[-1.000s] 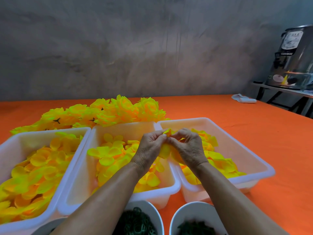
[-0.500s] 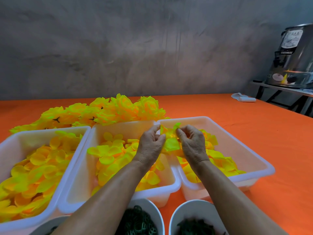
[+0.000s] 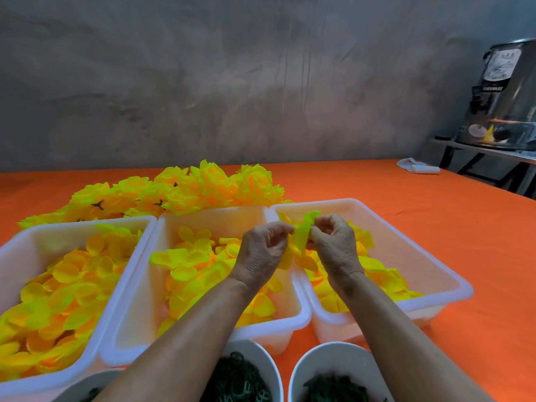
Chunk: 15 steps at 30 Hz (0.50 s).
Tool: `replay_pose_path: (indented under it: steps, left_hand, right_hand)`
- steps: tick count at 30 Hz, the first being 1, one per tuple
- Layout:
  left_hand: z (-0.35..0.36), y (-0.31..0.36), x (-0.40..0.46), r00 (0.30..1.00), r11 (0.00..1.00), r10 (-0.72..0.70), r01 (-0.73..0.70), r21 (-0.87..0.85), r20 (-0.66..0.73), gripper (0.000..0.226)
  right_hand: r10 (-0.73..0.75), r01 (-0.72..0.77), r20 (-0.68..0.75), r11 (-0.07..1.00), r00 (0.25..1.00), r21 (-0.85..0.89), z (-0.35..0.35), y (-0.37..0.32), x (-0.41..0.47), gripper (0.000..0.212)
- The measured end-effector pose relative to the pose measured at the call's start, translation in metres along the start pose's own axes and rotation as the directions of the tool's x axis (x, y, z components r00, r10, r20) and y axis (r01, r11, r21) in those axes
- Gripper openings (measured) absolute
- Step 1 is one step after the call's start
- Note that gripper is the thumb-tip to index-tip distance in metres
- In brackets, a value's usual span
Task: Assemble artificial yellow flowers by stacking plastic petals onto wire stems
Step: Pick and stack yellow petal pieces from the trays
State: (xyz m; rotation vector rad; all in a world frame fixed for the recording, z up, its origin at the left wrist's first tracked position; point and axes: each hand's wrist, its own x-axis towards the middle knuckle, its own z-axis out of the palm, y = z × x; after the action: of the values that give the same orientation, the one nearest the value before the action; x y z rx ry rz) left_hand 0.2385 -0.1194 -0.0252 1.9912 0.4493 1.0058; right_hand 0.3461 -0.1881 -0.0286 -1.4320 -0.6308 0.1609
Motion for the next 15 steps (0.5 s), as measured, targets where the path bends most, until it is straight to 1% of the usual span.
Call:
replay_pose_path:
  steps: [2,3,5,6,7,8,10,11,13,15]
  left_hand:
    - [0.0,-0.001,-0.001,0.999,0.999,0.03,-0.03,0.024,0.011,0.021]
    - [-0.001,-0.001,-0.002,0.999,0.998,0.049,-0.05,0.035,0.009,0.021]
    - [-0.001,-0.002,-0.002,0.996,0.994,0.092,-0.093,0.055,0.013,0.02]
    - [-0.001,-0.002,-0.003,0.993,0.992,0.113,-0.114,0.06,0.02,0.02]
    - [0.0,-0.002,-0.003,0.992,0.99,0.124,-0.125,0.062,0.018,0.019]
    - [0.0,-0.002,-0.002,0.992,0.991,0.123,-0.123,0.06,0.003,0.019]
    - [0.0,-0.002,0.001,0.993,0.994,0.1,-0.097,0.053,-0.068,0.021]
    - [0.0,-0.003,0.002,0.989,0.995,0.091,-0.085,0.054,-0.115,0.021]
    - [-0.002,-0.003,0.005,0.974,0.996,0.079,-0.069,0.057,-0.212,0.022]
    - [-0.004,-0.004,0.007,0.959,0.996,0.075,-0.06,0.062,-0.272,0.022]
  right_hand:
    - [0.043,-0.046,0.049,0.997,0.998,0.064,0.0,-0.004,-0.002,0.01]
    - [0.065,-0.071,0.069,0.994,0.995,0.083,0.0,-0.004,-0.003,0.014]
    - [0.082,-0.086,0.096,0.995,0.992,0.044,-0.001,-0.005,-0.004,0.022]
    - [0.086,-0.089,0.101,0.996,0.991,0.026,-0.001,-0.005,-0.005,0.021]
    - [0.086,-0.09,0.098,0.995,0.992,0.036,-0.001,-0.004,-0.004,0.014]
    - [0.095,-0.099,0.082,0.994,0.992,0.055,-0.001,-0.004,-0.005,0.008]
    - [0.105,-0.105,0.005,0.992,0.994,0.069,-0.003,-0.002,-0.003,0.027]
    - [0.102,-0.099,-0.042,0.993,0.994,0.07,-0.005,0.0,-0.002,0.029]
    - [0.088,-0.077,-0.134,0.993,0.987,0.086,-0.007,0.001,0.002,0.026]
    - [0.068,-0.051,-0.202,0.995,0.977,0.086,-0.009,0.003,0.006,0.024]
